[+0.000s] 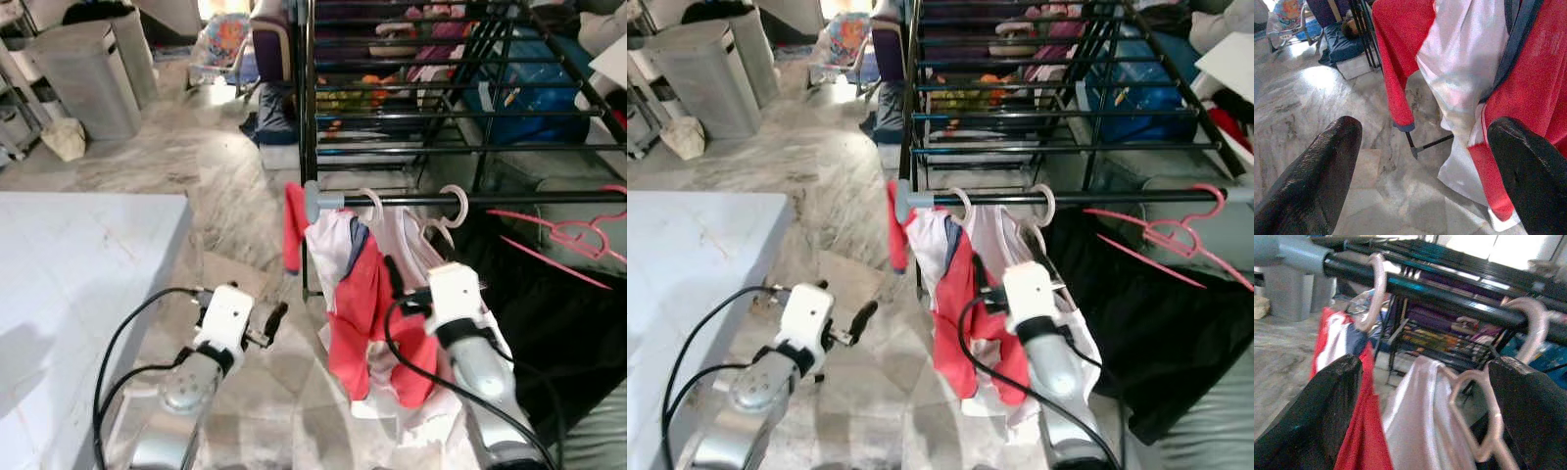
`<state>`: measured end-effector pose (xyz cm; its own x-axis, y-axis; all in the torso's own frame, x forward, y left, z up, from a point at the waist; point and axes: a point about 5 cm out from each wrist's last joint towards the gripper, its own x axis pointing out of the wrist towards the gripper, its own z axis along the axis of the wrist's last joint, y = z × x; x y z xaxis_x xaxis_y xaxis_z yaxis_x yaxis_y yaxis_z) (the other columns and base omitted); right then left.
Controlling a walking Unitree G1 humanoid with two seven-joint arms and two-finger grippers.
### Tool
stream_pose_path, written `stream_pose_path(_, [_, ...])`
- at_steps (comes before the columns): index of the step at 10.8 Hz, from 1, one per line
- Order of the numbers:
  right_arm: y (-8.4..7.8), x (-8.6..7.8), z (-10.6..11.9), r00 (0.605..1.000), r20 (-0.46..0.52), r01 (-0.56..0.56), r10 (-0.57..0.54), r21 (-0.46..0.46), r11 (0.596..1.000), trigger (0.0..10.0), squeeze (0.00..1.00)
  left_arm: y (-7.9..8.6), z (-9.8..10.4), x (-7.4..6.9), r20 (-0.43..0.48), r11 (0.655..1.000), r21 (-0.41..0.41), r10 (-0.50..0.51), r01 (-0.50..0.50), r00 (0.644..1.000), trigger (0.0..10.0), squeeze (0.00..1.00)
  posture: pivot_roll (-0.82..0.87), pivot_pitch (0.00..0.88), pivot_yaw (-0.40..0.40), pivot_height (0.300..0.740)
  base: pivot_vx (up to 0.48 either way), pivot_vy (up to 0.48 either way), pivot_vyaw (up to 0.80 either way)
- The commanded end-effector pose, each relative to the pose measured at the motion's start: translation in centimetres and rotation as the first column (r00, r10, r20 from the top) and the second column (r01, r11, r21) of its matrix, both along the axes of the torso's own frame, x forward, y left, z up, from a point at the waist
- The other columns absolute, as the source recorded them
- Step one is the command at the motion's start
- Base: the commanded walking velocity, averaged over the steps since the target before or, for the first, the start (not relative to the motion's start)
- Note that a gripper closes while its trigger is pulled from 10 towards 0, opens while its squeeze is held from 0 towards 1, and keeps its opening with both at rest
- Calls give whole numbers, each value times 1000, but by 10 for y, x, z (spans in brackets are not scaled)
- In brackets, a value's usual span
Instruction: Hang hanger
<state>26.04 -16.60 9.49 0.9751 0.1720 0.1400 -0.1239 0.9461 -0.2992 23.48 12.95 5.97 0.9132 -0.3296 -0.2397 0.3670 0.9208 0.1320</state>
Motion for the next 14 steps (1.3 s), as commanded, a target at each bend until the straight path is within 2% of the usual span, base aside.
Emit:
stream_pose_path(1, [-4,-1,12,997,60,38,-37,-17,999,10000,1000,9,-8,-6,-34,999,13,30,-29,999,10000,0,-25,0,24,740,0,0,0])
stream_pose_path(2, [-8,-2,17,995,83,66,-63,-26,997,10000,1000,10,-10,-8,-45,999,16,32,-31,998,10000,0,-26,0,23,740,0,0,0])
stream_pose_path(3, [-22,-2,24,986,110,135,-128,-63,989,10000,1000,6,-9,-8,-50,1000,11,26,-25,998,10000,0,-25,0,16,740,0,0,0])
stream_pose_path(4, [-38,-2,11,981,25,195,-194,-66,979,10000,1000,1,-6,-5,-47,1000,7,6,-5,999,10000,0,-24,0,12,740,0,0,0])
stream_pose_path(5, [-44,-1,1,977,-38,208,-210,-50,977,10000,1000,1,-6,-5,-48,1000,10,-1,1,999,10000,0,-23,0,10,740,0,0,0])
stream_pose_path(6, [-50,5,-13,969,-139,195,-202,-62,979,10000,506,5,-8,-5,-56,1000,26,-7,8,998,10000,0,-20,0,9,740,0,0,0])
stream_pose_path(7, [-55,12,-20,958,-194,205,-212,-54,977,10000,20,7,-10,-5,-64,999,40,-9,12,998,10000,0,-15,0,9,740,0,0,0])
stream_pose_path(8, [-61,23,-30,933,-291,202,-211,-60,977,10000,0,8,-12,-6,-74,999,48,-10,14,997,10000,0,-7,0,9,740,0,0,0])
stream_pose_path(10, [-64,38,-39,908,-385,151,-166,-69,986,10000,0,8,-14,-6,-81,998,55,-16,20,997,10000,0,1,0,9,740,0,0,0])
stream_pose_path(11, [-63,46,-38,903,-408,116,-136,-73,991,0,0,7,-15,-5,-84,998,57,-18,23,996,10000,0,1,0,7,740,0,0,0])
stream_pose_path(13, [-66,63,-27,890,-451,54,-69,-46,997,0,0,7,-16,-2,-88,998,61,-13,18,996,10000,0,7,0,-1,740,0,0,0])
stream_pose_path(14, [-68,67,-23,884,-464,43,-58,-43,998,0,0,7,-16,-2,-90,998,62,-9,15,996,10000,0,7,0,-2,740,0,0,0])
